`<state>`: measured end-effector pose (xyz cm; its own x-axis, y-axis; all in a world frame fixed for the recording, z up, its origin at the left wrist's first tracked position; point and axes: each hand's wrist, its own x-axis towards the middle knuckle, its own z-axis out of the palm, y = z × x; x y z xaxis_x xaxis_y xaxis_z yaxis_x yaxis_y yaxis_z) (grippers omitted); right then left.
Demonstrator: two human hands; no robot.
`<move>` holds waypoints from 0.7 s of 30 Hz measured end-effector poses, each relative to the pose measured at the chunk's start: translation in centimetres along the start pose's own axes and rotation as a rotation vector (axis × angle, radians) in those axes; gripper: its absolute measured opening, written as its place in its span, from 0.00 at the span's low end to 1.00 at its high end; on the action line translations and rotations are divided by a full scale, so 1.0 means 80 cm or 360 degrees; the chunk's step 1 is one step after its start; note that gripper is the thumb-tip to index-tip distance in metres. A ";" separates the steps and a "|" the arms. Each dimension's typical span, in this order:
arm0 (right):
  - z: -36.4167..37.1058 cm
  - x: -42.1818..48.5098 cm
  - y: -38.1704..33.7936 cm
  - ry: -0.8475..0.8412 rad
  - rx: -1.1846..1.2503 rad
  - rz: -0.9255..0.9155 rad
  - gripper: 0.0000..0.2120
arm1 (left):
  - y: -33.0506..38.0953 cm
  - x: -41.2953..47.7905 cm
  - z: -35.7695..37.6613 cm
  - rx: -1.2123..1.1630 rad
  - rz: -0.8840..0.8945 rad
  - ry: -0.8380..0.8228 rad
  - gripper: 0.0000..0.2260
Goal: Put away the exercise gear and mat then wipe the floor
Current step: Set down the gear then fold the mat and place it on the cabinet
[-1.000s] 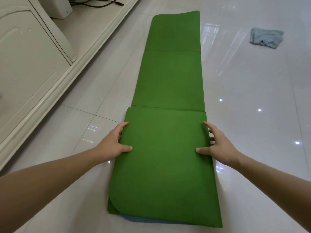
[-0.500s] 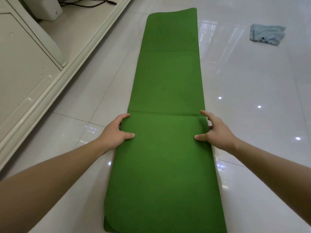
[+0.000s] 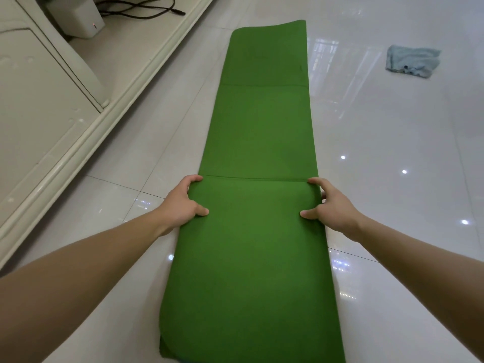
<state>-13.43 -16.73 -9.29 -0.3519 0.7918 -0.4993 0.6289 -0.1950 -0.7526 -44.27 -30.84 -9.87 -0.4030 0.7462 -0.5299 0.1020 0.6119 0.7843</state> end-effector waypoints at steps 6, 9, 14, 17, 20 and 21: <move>-0.012 -0.016 -0.008 -0.0007 0.0090 -0.0037 0.32 | 0.015 -0.005 -0.003 -0.0106 -0.0173 -0.0089 0.35; -0.018 -0.027 -0.006 -0.0020 0.0085 -0.0043 0.30 | 0.015 -0.015 0.000 -0.0099 -0.0208 -0.0117 0.35; -0.026 -0.046 -0.005 -0.0013 0.0116 -0.0064 0.29 | 0.020 -0.033 0.004 -0.0168 -0.0156 -0.0096 0.35; -0.029 -0.055 -0.012 0.0003 0.0126 -0.0105 0.29 | 0.024 -0.044 0.000 -0.0185 -0.0083 -0.0081 0.35; -0.032 -0.064 -0.018 0.0015 0.0144 -0.0144 0.29 | 0.029 -0.055 -0.006 -0.0183 -0.0005 -0.0073 0.36; -0.033 -0.068 -0.020 0.0020 0.0151 -0.0155 0.29 | 0.031 -0.059 -0.008 -0.0179 0.0026 -0.0071 0.37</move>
<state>-10.73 -19.17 -4.24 -0.3991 0.8167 -0.4167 0.5234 -0.1703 -0.8349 -42.67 -33.02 -5.21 -0.3613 0.7683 -0.5284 0.0043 0.5681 0.8230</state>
